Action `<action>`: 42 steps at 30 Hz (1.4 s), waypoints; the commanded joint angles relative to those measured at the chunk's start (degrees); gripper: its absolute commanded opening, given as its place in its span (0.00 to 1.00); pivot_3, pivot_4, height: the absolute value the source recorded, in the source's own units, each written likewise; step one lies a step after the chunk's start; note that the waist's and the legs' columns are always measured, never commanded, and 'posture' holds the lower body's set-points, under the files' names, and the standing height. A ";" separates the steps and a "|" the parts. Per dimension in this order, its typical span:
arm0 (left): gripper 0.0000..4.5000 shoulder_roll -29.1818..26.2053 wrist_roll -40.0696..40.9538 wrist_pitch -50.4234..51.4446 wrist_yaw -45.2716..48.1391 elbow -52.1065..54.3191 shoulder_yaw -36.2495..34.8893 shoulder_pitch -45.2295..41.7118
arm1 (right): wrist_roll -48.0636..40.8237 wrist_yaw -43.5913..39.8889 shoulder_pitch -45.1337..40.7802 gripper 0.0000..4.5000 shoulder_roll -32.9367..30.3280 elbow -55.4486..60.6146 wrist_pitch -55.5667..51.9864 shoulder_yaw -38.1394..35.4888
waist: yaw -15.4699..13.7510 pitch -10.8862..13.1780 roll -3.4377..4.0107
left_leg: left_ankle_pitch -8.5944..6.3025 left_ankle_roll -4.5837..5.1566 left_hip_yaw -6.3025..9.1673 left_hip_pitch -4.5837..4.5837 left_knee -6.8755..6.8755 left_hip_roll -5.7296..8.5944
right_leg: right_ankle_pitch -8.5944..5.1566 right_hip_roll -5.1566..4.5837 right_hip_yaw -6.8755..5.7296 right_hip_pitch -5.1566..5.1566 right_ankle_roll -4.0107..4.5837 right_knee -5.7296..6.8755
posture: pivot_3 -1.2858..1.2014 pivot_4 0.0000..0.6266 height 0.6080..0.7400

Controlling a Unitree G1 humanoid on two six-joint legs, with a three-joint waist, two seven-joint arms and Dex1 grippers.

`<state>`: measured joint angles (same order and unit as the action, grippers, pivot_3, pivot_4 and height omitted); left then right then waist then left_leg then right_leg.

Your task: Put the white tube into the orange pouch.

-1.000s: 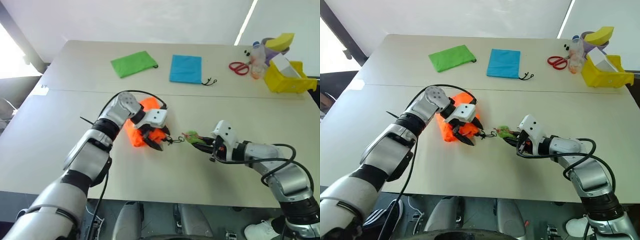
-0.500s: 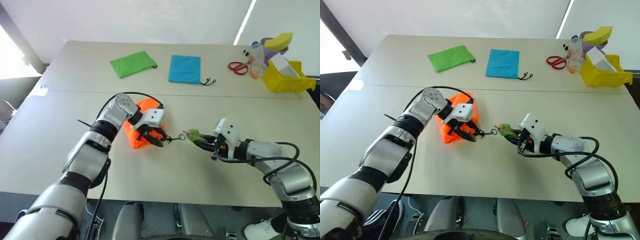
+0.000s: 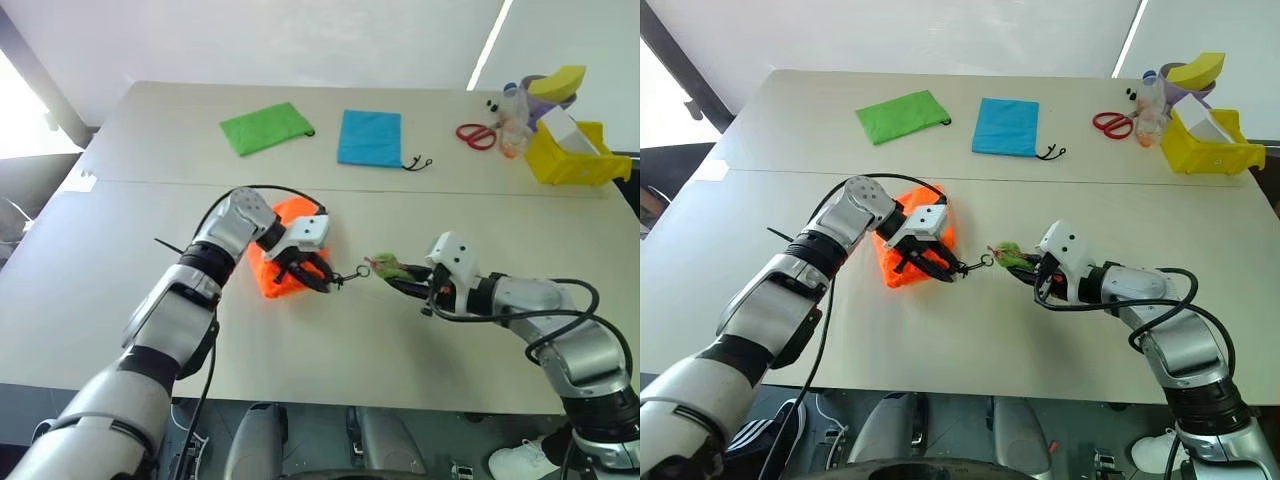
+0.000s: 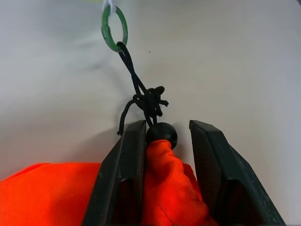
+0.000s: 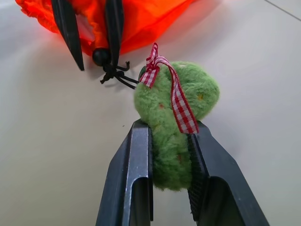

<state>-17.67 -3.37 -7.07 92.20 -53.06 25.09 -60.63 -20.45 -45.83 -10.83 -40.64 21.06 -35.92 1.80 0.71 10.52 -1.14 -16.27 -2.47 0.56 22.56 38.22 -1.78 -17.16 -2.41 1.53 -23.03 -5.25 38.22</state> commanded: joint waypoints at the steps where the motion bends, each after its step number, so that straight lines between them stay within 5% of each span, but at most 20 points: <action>1: 0.29 -0.54 -1.64 -0.47 -0.19 1.06 0.34 0.30 | 0.17 -0.15 -0.67 0.19 -0.44 0.99 1.08 -0.50 | 0.02 0.00 0.00 | 0.00 0.00 0.00 0.00 0.00 0.00 | 0.00 0.00 0.00 0.00 0.00 0.00 | 0.52 0.24 1.00; 4: 0.07 -0.49 -2.90 -3.45 -1.75 1.01 0.24 0.34 | 0.23 -0.11 -0.89 0.19 -0.29 1.10 1.00 -0.39 | 0.04 0.00 0.00 | 0.00 0.00 -0.01 0.00 0.00 0.00 | 0.00 0.00 0.00 0.00 0.00 0.00 | 0.52 0.24 1.00; 16: 0.07 -1.22 -1.27 -2.84 -0.22 3.95 -1.26 1.29 | 0.95 0.69 -1.57 0.19 -0.37 0.08 1.76 -1.39 | 0.05 0.00 0.00 | 0.00 0.00 0.00 -0.06 0.02 0.00 | 0.00 0.00 0.00 0.06 0.00 0.02 | 0.52 0.24 1.00; 42: 0.07 -30.07 12.75 6.15 0.30 34.48 4.86 14.73 | 4.54 2.91 -3.31 0.19 -0.14 -5.70 6.63 -1.29 | 0.16 -0.02 0.04 | 0.01 0.00 -0.04 -0.06 0.03 -0.04 | 0.00 -0.02 0.03 0.03 0.00 0.07 | 0.52 0.24 1.00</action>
<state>-46.22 8.70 -1.54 91.63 -19.35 29.72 -47.05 -16.56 -43.72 -13.61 -40.29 15.35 -29.63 2.89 0.87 10.50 -1.10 -16.27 -2.47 0.51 22.50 38.25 -1.82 -17.16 -2.43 1.56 -23.01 -5.25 38.30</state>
